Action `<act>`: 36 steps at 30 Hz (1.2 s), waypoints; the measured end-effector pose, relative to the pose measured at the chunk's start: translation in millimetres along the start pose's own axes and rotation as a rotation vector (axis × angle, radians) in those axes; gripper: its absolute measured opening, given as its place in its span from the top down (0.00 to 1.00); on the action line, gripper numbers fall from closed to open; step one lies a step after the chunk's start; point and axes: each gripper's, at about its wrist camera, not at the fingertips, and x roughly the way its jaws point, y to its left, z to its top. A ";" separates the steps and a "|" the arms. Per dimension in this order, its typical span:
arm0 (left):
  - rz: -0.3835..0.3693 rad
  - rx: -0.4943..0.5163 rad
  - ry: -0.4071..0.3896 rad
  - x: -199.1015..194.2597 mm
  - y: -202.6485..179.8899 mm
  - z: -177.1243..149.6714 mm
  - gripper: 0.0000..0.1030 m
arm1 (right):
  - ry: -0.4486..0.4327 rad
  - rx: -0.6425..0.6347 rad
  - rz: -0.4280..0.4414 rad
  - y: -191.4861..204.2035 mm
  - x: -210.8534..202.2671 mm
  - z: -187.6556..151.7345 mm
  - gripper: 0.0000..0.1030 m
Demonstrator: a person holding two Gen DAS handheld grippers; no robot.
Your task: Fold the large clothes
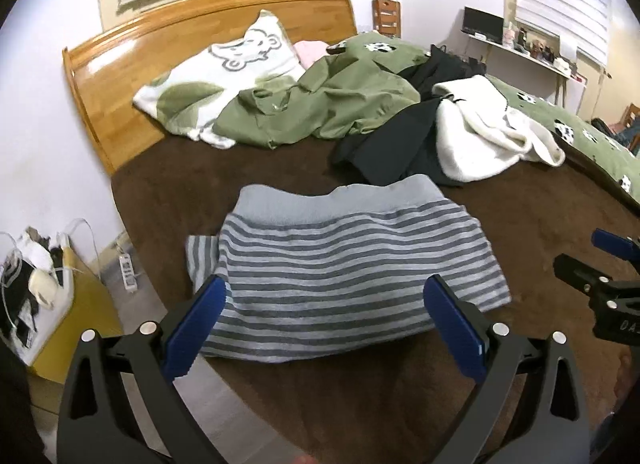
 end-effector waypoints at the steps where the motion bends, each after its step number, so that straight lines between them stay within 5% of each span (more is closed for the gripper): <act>1: 0.003 0.006 0.008 -7.3 -1.3 2.3 0.06 | 0.012 -0.005 0.002 3.1 -8.1 3.3 0.06; 17: 0.018 -0.014 0.099 -125.9 2.3 -1.4 0.06 | 0.031 -0.006 0.043 46.0 -144.6 8.2 0.06; 23: 0.002 -0.016 0.149 -155.4 -1.1 -8.9 0.06 | 0.073 0.019 0.033 56.0 -172.6 3.3 0.06; 36: -0.027 -0.059 0.118 -201.3 8.6 -0.7 0.06 | 0.041 -0.035 0.019 81.4 -221.7 4.0 0.06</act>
